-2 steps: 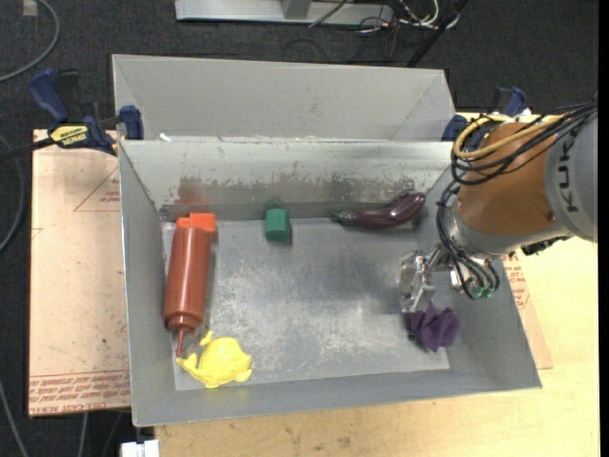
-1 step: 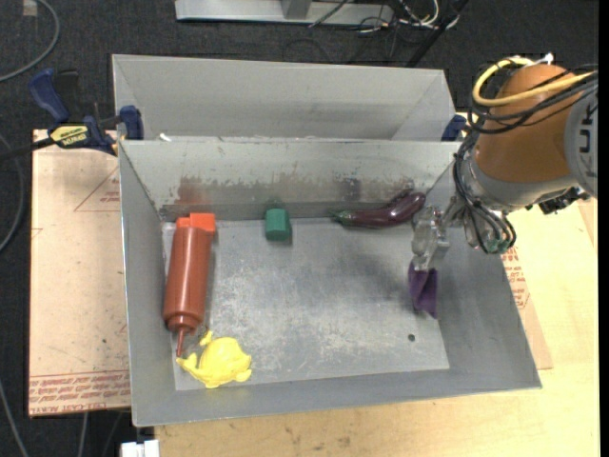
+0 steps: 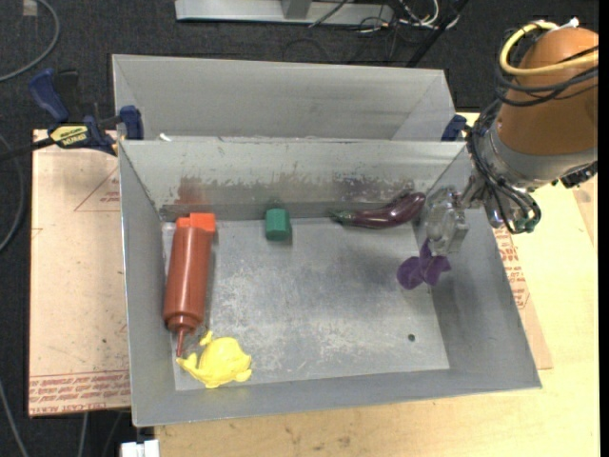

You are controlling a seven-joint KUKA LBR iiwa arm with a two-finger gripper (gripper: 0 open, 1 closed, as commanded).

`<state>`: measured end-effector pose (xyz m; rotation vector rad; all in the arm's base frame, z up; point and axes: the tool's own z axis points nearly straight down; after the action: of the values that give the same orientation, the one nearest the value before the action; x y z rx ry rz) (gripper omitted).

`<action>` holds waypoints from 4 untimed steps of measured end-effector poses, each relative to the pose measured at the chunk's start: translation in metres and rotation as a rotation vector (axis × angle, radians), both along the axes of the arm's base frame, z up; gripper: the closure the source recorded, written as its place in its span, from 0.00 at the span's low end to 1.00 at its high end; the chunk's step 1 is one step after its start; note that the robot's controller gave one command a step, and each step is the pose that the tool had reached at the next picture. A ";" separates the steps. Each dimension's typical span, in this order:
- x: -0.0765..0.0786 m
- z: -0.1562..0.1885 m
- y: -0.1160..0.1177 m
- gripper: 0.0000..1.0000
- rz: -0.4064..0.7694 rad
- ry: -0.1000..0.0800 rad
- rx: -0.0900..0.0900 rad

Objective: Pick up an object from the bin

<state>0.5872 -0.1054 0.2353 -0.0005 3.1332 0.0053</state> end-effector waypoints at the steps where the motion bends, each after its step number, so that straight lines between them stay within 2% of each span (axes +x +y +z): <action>1: 0.026 0.018 0.002 1.00 0.051 -0.021 -0.005; 2: 0.032 -0.033 -0.002 1.00 0.191 -0.010 -0.003; 3: 0.032 -0.075 -0.007 1.00 0.352 -0.017 -0.008; 4: 0.032 -0.085 -0.008 1.00 0.347 -0.017 -0.007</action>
Offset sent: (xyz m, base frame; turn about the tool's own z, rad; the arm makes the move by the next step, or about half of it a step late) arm 0.0365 -0.0122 -0.0844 -0.3570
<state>0.6194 -0.1138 0.1503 -0.5384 3.0706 -0.0041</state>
